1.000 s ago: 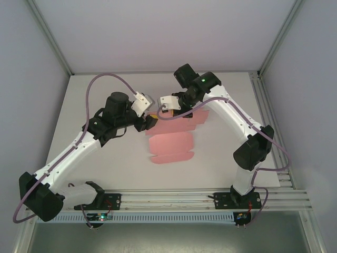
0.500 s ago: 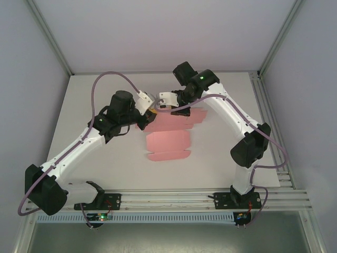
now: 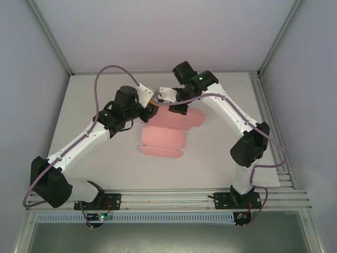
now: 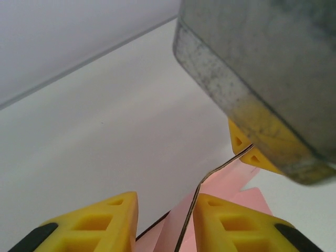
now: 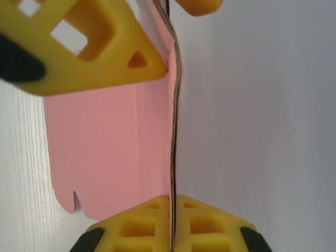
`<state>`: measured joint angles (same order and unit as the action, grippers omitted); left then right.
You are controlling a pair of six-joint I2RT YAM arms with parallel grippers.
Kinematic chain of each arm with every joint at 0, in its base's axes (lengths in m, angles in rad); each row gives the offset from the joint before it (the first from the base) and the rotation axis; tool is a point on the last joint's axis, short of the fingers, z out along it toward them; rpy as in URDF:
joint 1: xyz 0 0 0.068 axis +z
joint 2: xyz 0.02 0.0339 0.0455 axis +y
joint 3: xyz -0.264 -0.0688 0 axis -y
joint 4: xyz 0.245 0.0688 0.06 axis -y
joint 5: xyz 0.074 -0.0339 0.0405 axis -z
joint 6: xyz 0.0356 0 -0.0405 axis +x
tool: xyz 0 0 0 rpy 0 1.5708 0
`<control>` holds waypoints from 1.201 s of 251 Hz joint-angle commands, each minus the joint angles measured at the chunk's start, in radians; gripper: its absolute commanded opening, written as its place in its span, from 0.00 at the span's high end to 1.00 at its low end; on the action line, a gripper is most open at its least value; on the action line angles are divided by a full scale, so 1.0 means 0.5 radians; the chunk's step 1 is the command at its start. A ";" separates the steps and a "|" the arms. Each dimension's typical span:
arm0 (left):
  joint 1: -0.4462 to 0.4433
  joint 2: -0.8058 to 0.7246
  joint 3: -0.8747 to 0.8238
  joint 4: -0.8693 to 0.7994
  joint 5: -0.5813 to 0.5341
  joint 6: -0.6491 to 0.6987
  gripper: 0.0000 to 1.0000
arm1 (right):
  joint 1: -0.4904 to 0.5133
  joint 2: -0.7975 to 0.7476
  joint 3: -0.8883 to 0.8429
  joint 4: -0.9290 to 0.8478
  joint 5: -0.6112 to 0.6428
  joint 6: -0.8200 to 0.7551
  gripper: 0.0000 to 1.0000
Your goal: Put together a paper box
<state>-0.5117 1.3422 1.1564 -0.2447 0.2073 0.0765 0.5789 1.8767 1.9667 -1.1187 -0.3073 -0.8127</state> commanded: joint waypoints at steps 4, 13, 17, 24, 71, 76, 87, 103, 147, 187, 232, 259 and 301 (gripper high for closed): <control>-0.047 -0.003 0.109 0.035 -0.071 0.014 0.64 | 0.012 0.018 0.006 0.079 -0.015 0.138 1.00; -0.047 -0.003 0.121 0.009 -0.076 0.029 0.62 | 0.008 0.015 0.000 0.080 -0.015 0.140 1.00; -0.045 -0.002 0.130 -0.006 -0.074 0.034 0.62 | 0.005 0.012 -0.003 0.083 -0.017 0.141 1.00; -0.045 -0.006 0.142 -0.036 -0.064 0.040 0.63 | 0.002 0.010 -0.008 0.081 -0.020 0.141 1.00; -0.047 -0.077 0.134 -0.112 0.077 0.104 0.57 | -0.009 0.010 -0.019 0.066 -0.005 0.139 1.00; -0.049 -0.087 0.125 -0.109 0.081 0.116 0.58 | -0.011 0.010 -0.018 0.067 -0.009 0.143 1.00; -0.047 -0.095 0.118 -0.118 0.080 0.122 0.59 | -0.012 0.005 -0.019 0.061 -0.023 0.144 1.00; -0.048 -0.088 0.114 -0.132 0.070 0.105 0.60 | -0.017 -0.010 -0.024 0.065 -0.056 0.147 1.00; -0.048 -0.022 0.083 -0.153 0.028 0.000 0.67 | -0.025 -0.030 -0.019 0.082 -0.077 0.185 1.00; -0.062 -0.055 -0.045 -0.004 -0.229 -0.165 0.75 | -0.029 -0.025 -0.016 0.108 -0.069 0.305 1.00; -0.151 -0.058 -0.223 0.399 -0.559 -0.336 0.88 | -0.017 -0.038 -0.022 0.209 -0.156 0.567 1.00; -0.226 0.020 -0.231 0.554 -0.739 -0.448 0.99 | 0.024 -0.070 -0.064 0.296 -0.142 0.666 1.00; -0.368 0.178 -0.163 0.681 -1.223 -0.634 1.00 | 0.076 -0.133 -0.167 0.501 -0.024 0.988 1.00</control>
<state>-0.6434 1.3666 1.0599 -0.0059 -0.1909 -0.1246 0.5785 1.8725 1.9167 -1.0004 -0.3096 -0.4698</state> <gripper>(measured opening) 0.063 0.049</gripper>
